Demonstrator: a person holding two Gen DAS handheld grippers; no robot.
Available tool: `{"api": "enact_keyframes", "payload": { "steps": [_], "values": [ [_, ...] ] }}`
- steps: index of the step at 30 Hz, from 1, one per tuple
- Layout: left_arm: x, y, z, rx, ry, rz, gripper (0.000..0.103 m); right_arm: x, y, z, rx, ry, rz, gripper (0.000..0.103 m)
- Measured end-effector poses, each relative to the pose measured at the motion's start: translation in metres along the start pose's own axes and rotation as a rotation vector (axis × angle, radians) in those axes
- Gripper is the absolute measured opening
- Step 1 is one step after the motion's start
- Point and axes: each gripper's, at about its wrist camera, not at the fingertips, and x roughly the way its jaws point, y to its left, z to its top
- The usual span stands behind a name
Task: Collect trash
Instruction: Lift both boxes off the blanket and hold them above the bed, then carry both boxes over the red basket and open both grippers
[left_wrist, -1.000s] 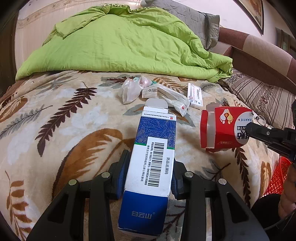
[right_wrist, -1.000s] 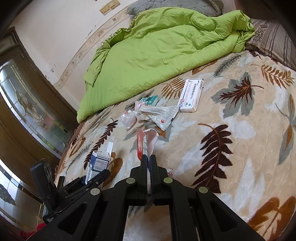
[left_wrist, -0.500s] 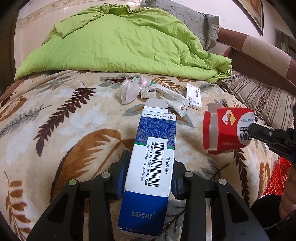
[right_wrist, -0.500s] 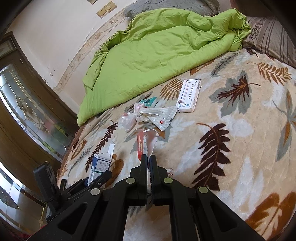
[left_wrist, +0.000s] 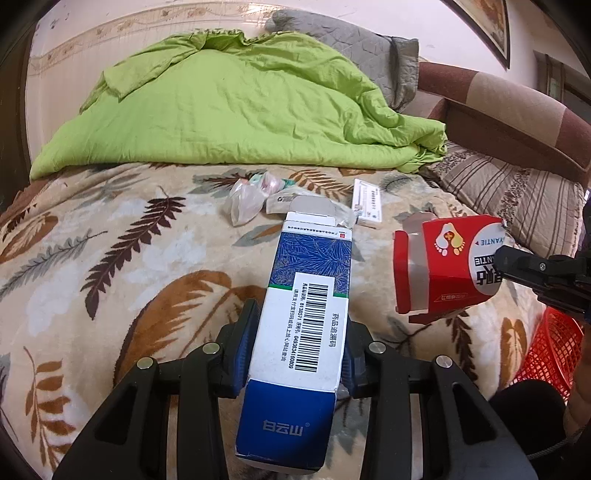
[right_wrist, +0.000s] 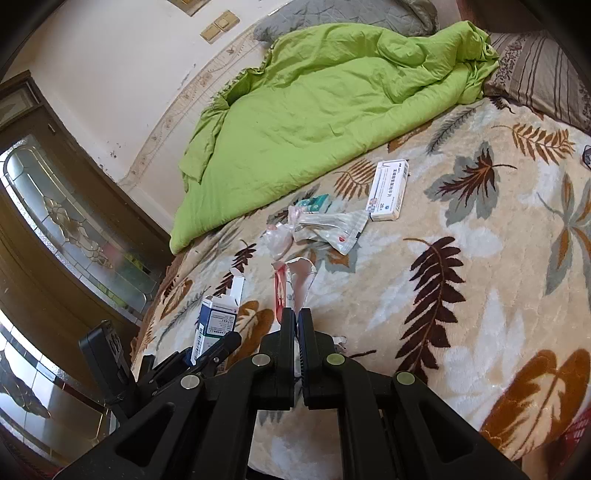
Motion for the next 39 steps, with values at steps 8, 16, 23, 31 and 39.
{"api": "enact_keyframes", "payload": {
  "steps": [8, 16, 23, 31, 39],
  "values": [
    [-0.01, -0.016, 0.0, 0.026, 0.002, -0.031, 0.037, -0.021, 0.0, 0.0, 0.015, -0.029, -0.002, 0.003],
    [-0.018, -0.039, 0.007, 0.056, -0.001, -0.078, 0.037, -0.049, -0.01, 0.0, 0.05, -0.07, 0.0, 0.003],
    [-0.022, -0.065, 0.011, 0.088, 0.006, -0.124, 0.037, -0.079, -0.023, -0.005, 0.085, -0.105, -0.011, 0.003],
    [-0.025, -0.108, 0.017, 0.158, 0.01, -0.184, 0.037, -0.12, -0.047, -0.008, 0.141, -0.171, -0.05, 0.003],
    [-0.027, -0.185, 0.025, 0.279, 0.035, -0.34, 0.037, -0.195, -0.082, -0.024, 0.205, -0.274, -0.172, 0.003]
  ]
}}
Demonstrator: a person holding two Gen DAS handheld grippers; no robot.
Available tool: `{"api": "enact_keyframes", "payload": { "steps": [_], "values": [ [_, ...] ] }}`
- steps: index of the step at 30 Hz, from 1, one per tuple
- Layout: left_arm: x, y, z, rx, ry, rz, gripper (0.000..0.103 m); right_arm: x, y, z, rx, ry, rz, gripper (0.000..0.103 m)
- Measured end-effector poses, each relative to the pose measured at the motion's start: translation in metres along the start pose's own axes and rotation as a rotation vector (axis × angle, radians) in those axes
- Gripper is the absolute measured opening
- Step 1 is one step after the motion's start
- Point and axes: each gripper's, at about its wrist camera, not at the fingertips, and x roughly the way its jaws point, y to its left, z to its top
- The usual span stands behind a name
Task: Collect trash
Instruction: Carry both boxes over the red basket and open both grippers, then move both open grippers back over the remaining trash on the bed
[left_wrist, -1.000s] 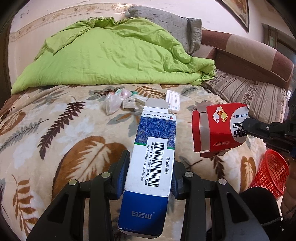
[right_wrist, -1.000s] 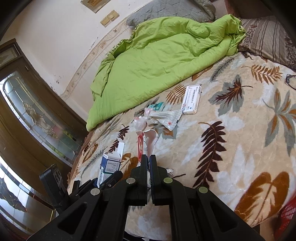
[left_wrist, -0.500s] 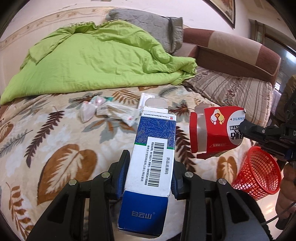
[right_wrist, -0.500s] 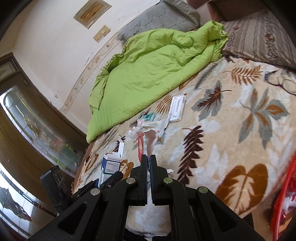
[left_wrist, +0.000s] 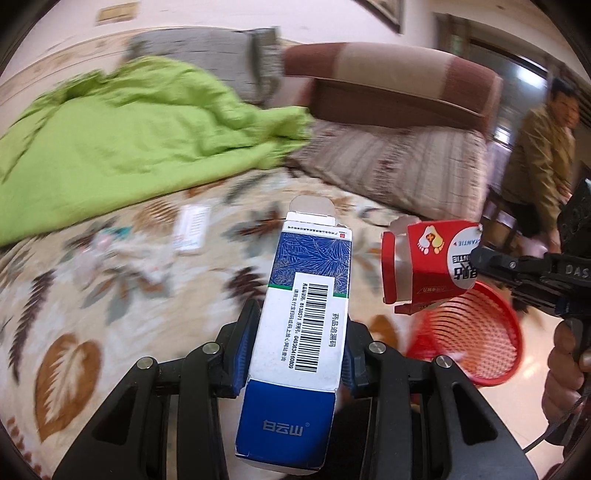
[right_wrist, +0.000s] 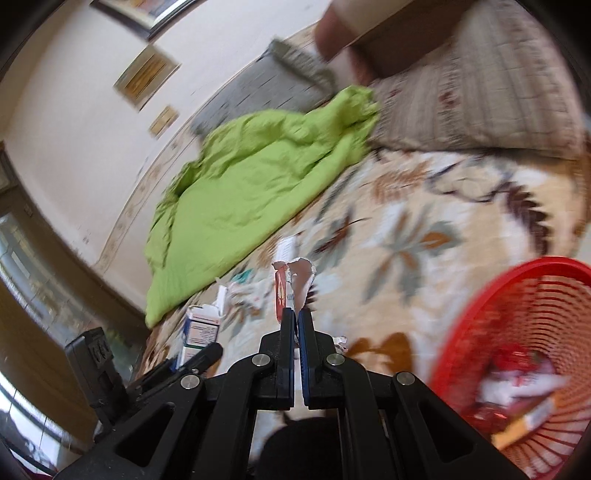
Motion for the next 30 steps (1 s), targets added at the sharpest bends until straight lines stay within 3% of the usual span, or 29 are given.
{"api": "enact_keyframes", "payload": {
  "steps": [8, 13, 14, 15, 16, 17, 19, 30],
  "values": [
    [0.039, -0.091, 0.019, 0.065, 0.114, -0.256, 0.037, -0.084, -0.074, -0.001, 0.135, -0.118, -0.209, 0.003],
    [0.07, -0.145, 0.016, 0.08, 0.22, -0.393, 0.038, -0.107, -0.105, -0.003, 0.183, -0.138, -0.304, 0.006],
    [0.075, -0.151, 0.015, 0.082, 0.241, -0.408, 0.043, -0.108, -0.108, -0.003, 0.185, -0.14, -0.334, 0.007],
    [0.079, -0.158, 0.014, 0.081, 0.263, -0.417, 0.055, -0.109, -0.11, -0.003, 0.185, -0.139, -0.357, 0.008],
    [0.081, -0.161, 0.013, 0.079, 0.267, -0.414, 0.06, -0.11, -0.113, -0.002, 0.185, -0.131, -0.377, 0.014],
    [0.081, -0.162, 0.014, 0.076, 0.262, -0.412, 0.062, -0.112, -0.116, -0.002, 0.186, -0.135, -0.383, 0.025],
    [0.076, -0.159, 0.014, 0.078, 0.246, -0.402, 0.062, -0.114, -0.116, -0.001, 0.175, -0.149, -0.392, 0.035],
    [0.05, -0.073, 0.015, -0.048, 0.18, -0.263, 0.068, -0.066, -0.072, 0.002, 0.077, -0.065, -0.267, 0.035]
  ]
}}
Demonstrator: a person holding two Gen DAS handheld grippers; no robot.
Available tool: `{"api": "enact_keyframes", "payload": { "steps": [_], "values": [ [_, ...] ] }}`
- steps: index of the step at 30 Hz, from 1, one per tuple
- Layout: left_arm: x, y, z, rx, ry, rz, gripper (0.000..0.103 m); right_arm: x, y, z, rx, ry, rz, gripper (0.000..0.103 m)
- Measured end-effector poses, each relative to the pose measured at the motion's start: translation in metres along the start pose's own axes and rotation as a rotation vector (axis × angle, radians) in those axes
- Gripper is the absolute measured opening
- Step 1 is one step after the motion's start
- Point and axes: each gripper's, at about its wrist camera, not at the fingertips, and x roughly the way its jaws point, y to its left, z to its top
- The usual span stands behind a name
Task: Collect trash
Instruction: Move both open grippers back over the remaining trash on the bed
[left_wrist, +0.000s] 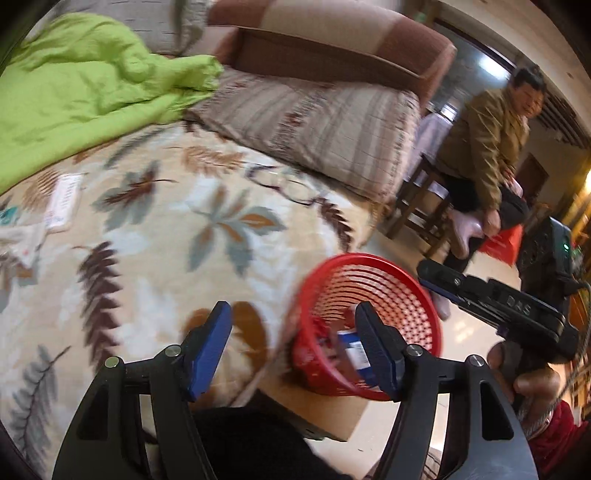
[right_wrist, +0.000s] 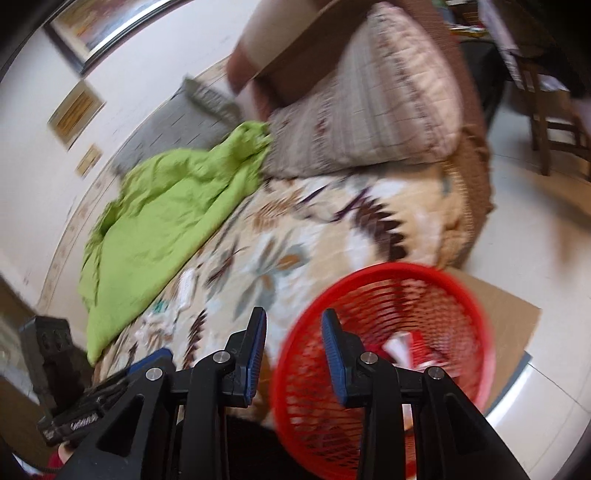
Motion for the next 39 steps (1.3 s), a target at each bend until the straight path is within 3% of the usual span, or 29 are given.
{"api": "enact_keyframes", "payload": {
  "steps": [12, 18, 22, 29, 36, 39],
  "values": [
    [-0.056, 0.101, -0.028, -0.158, -0.065, 0.193, 0.068, 0.05, 0.082, -0.023, -0.167, 0.134, 0.086, 0.035],
    [-0.075, 0.15, -0.043, -0.256, -0.086, 0.264, 0.068, 0.067, 0.115, -0.027, -0.232, 0.163, 0.1, 0.036],
    [-0.085, 0.176, -0.05, -0.301, -0.107, 0.312, 0.068, 0.08, 0.136, -0.031, -0.27, 0.187, 0.095, 0.046],
    [-0.092, 0.232, -0.069, -0.414, -0.14, 0.416, 0.068, 0.107, 0.17, -0.038, -0.314, 0.242, 0.081, 0.046],
    [-0.1, 0.283, -0.09, -0.518, -0.188, 0.502, 0.068, 0.151, 0.203, -0.028, -0.337, 0.296, 0.064, 0.048],
    [-0.101, 0.295, -0.093, -0.552, -0.199, 0.495, 0.068, 0.185, 0.222, -0.013, -0.319, 0.312, 0.065, 0.052]
  ]
}}
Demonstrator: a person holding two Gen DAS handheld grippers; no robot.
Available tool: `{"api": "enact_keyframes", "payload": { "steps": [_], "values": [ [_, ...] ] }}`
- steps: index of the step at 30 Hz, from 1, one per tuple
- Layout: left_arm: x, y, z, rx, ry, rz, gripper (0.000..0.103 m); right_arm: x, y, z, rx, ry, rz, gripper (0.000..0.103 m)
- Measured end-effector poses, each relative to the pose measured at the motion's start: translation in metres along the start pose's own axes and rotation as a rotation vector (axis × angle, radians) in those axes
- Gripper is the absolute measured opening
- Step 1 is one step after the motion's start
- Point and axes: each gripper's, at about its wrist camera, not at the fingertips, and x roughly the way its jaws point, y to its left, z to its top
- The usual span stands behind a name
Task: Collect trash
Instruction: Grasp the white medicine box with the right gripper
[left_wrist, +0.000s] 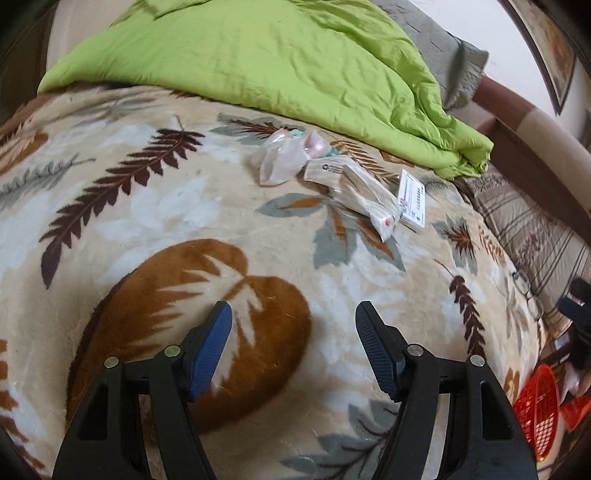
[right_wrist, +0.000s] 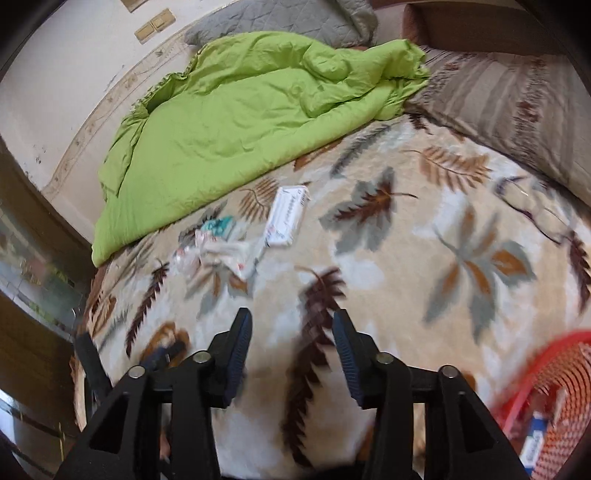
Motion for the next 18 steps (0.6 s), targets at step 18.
{"api": "enact_keyframes", "payload": {
  "steps": [18],
  "values": [
    [0.012, 0.008, 0.011, 0.008, -0.037, 0.073, 0.068, 0.226, 0.052, 0.116, -0.027, 0.15, -0.215, 0.064]
  ]
}}
